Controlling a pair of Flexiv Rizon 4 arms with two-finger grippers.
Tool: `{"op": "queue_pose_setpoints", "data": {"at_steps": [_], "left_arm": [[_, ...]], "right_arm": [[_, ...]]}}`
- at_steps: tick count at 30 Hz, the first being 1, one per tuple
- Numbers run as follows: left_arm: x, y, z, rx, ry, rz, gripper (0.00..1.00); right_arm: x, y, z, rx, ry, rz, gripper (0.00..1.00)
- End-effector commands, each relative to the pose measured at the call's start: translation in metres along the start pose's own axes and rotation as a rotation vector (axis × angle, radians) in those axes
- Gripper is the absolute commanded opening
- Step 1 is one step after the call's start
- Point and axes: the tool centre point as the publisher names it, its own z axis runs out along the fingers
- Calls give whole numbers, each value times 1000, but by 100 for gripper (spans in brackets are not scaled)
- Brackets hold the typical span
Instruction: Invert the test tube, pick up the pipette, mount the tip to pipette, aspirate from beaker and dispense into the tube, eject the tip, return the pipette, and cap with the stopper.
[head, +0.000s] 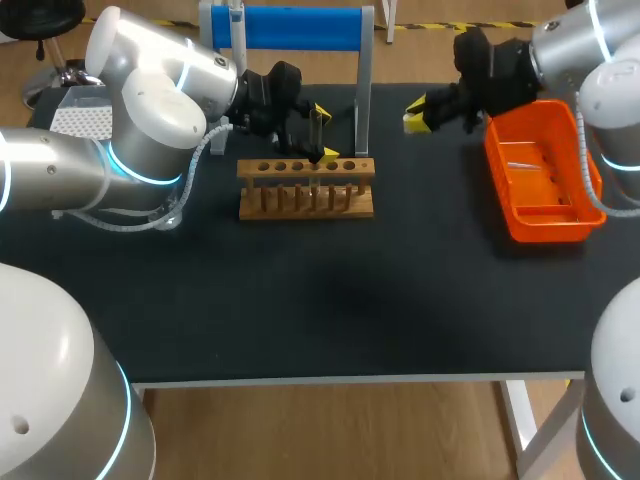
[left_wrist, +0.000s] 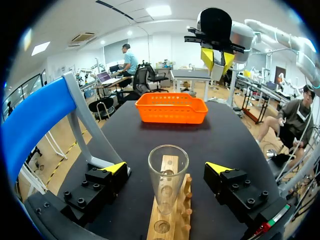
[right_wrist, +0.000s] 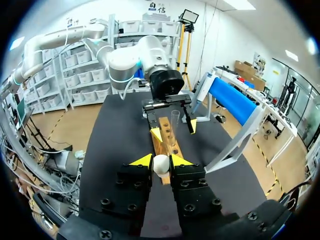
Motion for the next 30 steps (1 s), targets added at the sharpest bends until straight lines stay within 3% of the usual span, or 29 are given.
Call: {"op": "queue_pose_setpoints", "data": {"at_steps": [1,15,30], "left_arm": [[0,0,0,-1,1,-1,100],[0,0,0,-1,1,-1,100],[0,0,0,-1,1,-1,100]], "right_arm": [[-1,1,-1,2,4,0,0],[-1,1,-1,2,4,0,0],[-28,39,42,36,97,-98,0]]}}
